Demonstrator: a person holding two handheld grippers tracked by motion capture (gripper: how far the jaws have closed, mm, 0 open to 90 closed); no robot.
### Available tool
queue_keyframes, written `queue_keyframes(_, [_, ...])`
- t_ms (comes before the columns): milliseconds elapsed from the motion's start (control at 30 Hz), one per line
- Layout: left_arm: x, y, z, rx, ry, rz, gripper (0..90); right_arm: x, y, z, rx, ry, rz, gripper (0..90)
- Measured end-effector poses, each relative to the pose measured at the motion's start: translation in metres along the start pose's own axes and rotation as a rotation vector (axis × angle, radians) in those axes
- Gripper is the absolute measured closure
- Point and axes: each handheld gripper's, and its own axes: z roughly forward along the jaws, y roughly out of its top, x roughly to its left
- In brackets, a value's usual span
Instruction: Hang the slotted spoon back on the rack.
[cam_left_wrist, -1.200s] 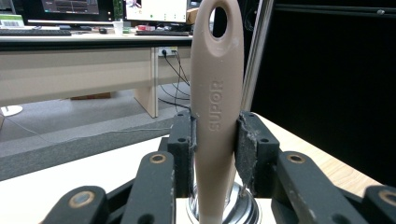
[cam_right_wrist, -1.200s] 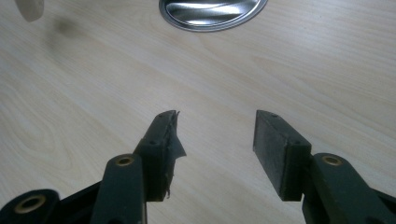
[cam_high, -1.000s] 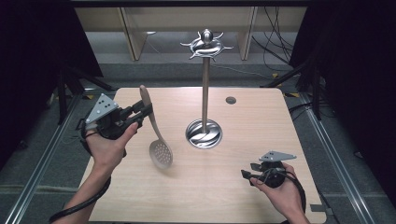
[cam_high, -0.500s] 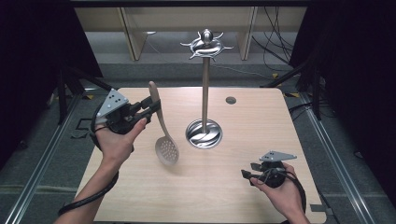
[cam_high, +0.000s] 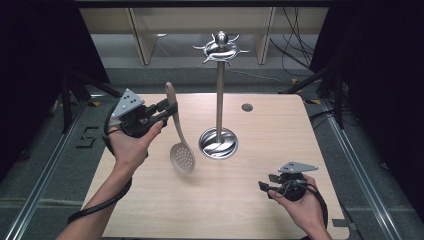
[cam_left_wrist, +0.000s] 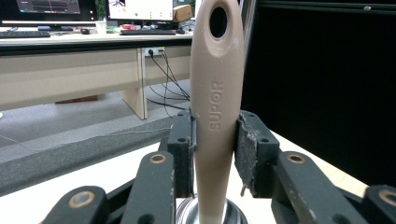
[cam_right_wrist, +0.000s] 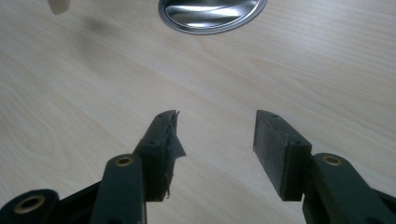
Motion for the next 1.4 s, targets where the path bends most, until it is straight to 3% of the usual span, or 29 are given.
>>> queue_keyframes(1400, [-0.008,0.022,0.025,-0.003,-0.026,0.019,68.3,-0.001,0.0,0.0,-0.002,-0.003,-0.01,49.9])
